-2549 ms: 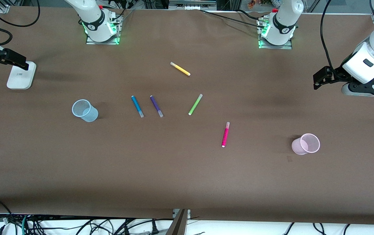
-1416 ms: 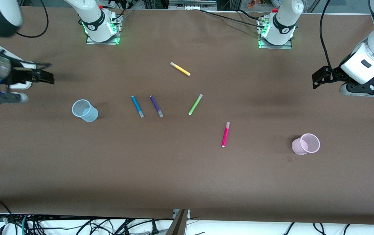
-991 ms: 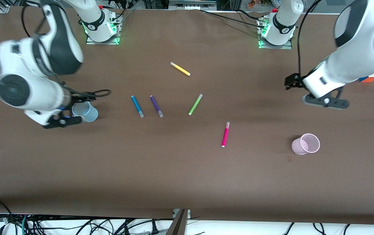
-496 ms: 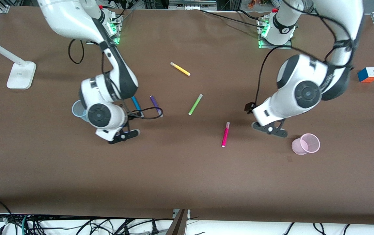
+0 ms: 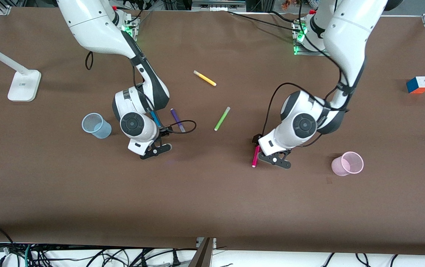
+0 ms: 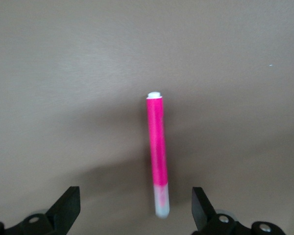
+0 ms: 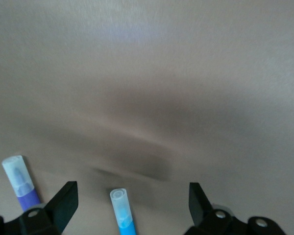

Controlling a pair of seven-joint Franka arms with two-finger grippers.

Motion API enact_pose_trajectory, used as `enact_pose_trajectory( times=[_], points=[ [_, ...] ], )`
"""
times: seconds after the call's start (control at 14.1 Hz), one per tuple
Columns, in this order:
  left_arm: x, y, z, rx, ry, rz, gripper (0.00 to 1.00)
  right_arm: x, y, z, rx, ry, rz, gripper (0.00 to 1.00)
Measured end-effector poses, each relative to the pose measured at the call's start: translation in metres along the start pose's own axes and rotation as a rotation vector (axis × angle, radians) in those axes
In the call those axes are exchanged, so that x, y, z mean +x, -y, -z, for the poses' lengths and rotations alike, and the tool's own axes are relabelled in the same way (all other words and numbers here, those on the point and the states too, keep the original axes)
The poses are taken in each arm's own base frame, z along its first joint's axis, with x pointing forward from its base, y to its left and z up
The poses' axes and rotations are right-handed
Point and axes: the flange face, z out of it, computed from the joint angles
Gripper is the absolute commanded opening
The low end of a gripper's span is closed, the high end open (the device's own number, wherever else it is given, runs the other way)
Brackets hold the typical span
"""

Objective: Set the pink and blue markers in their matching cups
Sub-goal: 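Grasp the blue marker with the right gripper while the left gripper grasps the pink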

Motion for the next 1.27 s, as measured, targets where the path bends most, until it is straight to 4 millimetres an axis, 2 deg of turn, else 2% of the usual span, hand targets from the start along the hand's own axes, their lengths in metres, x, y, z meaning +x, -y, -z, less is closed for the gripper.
enact_pose_trajectory(
  times=[0.28, 0.35, 0.57, 0.64, 0.71, 0.78, 0.85, 0.92, 0.99, 1.2, 1.27],
  points=[
    [-0.011, -0.01, -0.043, -0.005, -0.021, -0.015, 0.98, -0.015, 0.002, -0.001, 0.002, 0.016, 0.005, 1.0],
    [-0.015, -0.014, -0.048, -0.005, -0.026, -0.022, 0.85, -0.019, 0.003, -0.001, 0.004, 0.01, 0.009, 1.0],
    [-0.018, -0.016, -0.049, -0.003, -0.029, -0.027, 0.83, -0.028, 0.003, -0.009, 0.005, -0.02, 0.019, 0.97],
    [-0.018, -0.017, -0.047, -0.003, -0.029, -0.029, 0.83, -0.03, 0.002, -0.013, 0.004, -0.028, 0.022, 0.9],
    [-0.021, -0.017, -0.047, -0.001, -0.025, -0.031, 0.82, -0.031, 0.002, -0.015, 0.004, -0.034, 0.03, 0.79],
    [-0.025, -0.017, -0.047, 0.0, -0.02, -0.032, 0.73, -0.031, 0.002, -0.016, 0.003, -0.04, 0.037, 0.67],
    [-0.028, -0.018, -0.046, 0.002, -0.016, -0.033, 0.6, -0.032, 0.002, -0.017, 0.003, -0.045, 0.041, 0.52],
    [-0.03, -0.018, -0.045, 0.003, -0.015, -0.034, 0.46, -0.032, 0.002, -0.018, 0.004, -0.048, 0.043, 0.41],
    [-0.031, -0.018, -0.043, 0.005, -0.015, -0.034, 0.29, -0.032, 0.003, -0.018, 0.004, -0.049, 0.045, 0.37],
    [-0.032, -0.019, -0.037, 0.011, -0.021, -0.046, 0.06, -0.032, 0.003, -0.019, 0.004, -0.05, 0.047, 0.37],
    [-0.032, -0.02, -0.036, 0.016, -0.023, -0.053, 0.0, -0.032, 0.004, -0.019, 0.004, -0.05, 0.047, 0.25]
  ],
)
